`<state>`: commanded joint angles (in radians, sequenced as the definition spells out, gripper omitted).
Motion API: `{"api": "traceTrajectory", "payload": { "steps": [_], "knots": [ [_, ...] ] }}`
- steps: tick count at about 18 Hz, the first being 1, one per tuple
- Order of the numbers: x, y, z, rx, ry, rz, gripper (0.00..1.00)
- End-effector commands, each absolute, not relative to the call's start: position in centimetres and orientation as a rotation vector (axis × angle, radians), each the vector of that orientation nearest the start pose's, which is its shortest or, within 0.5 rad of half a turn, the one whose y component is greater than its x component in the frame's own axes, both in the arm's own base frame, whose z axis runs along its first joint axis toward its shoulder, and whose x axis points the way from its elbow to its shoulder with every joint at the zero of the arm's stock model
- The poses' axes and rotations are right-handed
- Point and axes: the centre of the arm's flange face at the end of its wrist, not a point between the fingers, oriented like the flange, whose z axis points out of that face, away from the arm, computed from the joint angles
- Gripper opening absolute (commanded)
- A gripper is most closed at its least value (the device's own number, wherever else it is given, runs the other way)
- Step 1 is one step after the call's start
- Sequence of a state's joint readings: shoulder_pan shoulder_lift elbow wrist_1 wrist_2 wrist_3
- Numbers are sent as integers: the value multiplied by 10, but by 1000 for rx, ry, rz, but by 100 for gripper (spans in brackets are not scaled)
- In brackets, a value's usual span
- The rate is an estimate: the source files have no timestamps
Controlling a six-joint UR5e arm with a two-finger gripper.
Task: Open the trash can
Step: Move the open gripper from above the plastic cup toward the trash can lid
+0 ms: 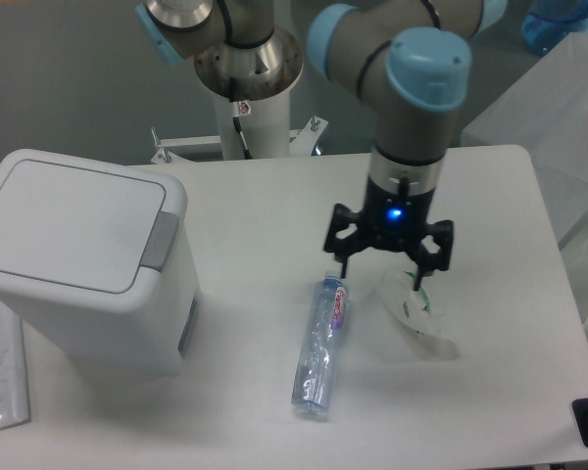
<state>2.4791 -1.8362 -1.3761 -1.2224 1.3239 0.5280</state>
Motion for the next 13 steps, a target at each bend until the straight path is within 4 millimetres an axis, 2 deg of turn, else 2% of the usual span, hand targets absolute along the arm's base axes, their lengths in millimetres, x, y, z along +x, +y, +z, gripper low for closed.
{"api": "traceTrajectory", "payload": {
  "steps": [4, 8, 13],
  "knots": [
    [-358, 530, 506, -2710, -475, -84, 100],
    [-318, 526, 533, -2685, -453, -193, 100],
    [-301, 526, 522, -2707, -447, -229, 100]
  ]
}}
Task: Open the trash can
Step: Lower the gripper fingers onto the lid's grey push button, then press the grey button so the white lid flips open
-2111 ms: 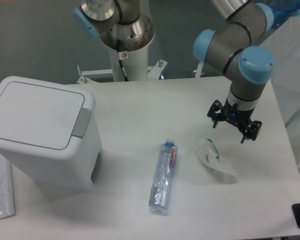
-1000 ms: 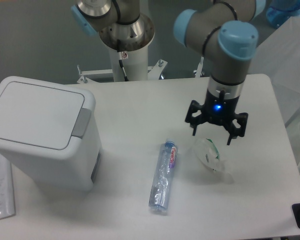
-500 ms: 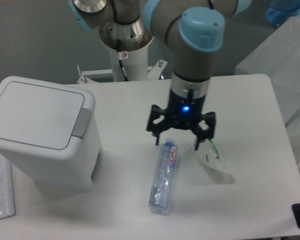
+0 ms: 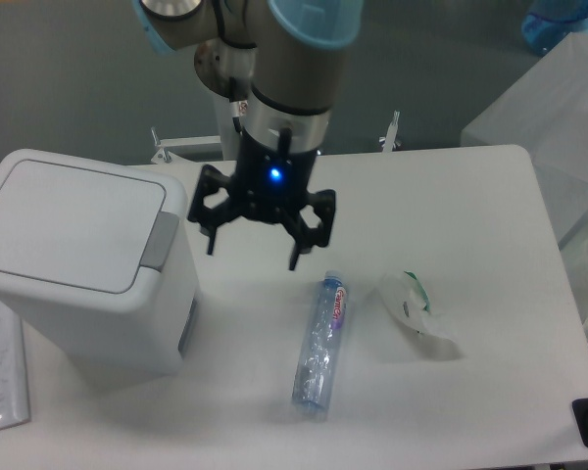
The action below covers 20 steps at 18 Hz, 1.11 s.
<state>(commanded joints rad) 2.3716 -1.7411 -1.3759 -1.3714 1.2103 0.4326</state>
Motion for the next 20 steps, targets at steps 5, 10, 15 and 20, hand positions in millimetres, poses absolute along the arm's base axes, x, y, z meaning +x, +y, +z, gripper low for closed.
{"api": "traceTrajectory", "payload": {
  "steps": [5, 10, 15, 20],
  "knots": [
    [-292, 529, 503, -2731, -477, -262, 100],
    [-280, 536, 498, -2745, -453, -275, 100],
    [-273, 539, 492, -2755, -440, -283, 100],
    [-274, 540, 484, -2756, -440, -281, 100]
  ]
}}
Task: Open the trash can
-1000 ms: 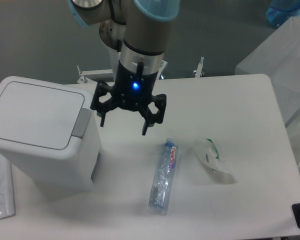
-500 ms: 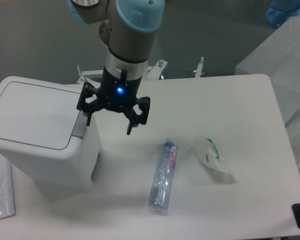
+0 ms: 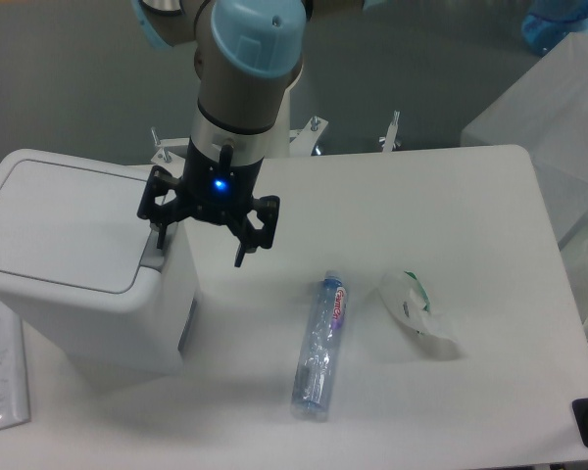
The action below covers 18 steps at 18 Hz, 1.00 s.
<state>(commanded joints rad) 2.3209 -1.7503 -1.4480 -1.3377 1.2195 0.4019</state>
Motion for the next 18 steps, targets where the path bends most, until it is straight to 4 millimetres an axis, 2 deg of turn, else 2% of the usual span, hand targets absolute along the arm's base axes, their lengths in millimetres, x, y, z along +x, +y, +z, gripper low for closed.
{"api": "traceTrajectory", "payload": {
  "steps": [10, 14, 16, 18],
  "knots": [
    [-275, 541, 483, -2754, -436, -267, 100],
    [-282, 536, 499, -2764, -430, -170, 100],
    [-298, 527, 499, -2770, -453, -137, 100],
    [-329, 512, 495, -2763, -490, -119, 100]
  ]
}}
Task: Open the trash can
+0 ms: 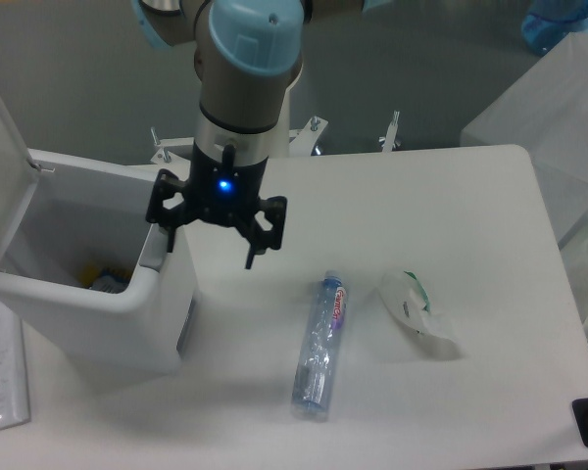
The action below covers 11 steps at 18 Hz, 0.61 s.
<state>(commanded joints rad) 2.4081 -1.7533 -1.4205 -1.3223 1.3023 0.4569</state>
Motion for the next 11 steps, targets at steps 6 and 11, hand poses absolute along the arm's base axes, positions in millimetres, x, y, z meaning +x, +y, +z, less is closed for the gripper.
{"api": "traceTrajectory", "payload": {
  "steps": [6, 11],
  "knots": [
    [-420, 459, 440, -2899, -255, -41, 100],
    [-481, 408, 410, -2974, 108, 4, 100]
  ]
}}
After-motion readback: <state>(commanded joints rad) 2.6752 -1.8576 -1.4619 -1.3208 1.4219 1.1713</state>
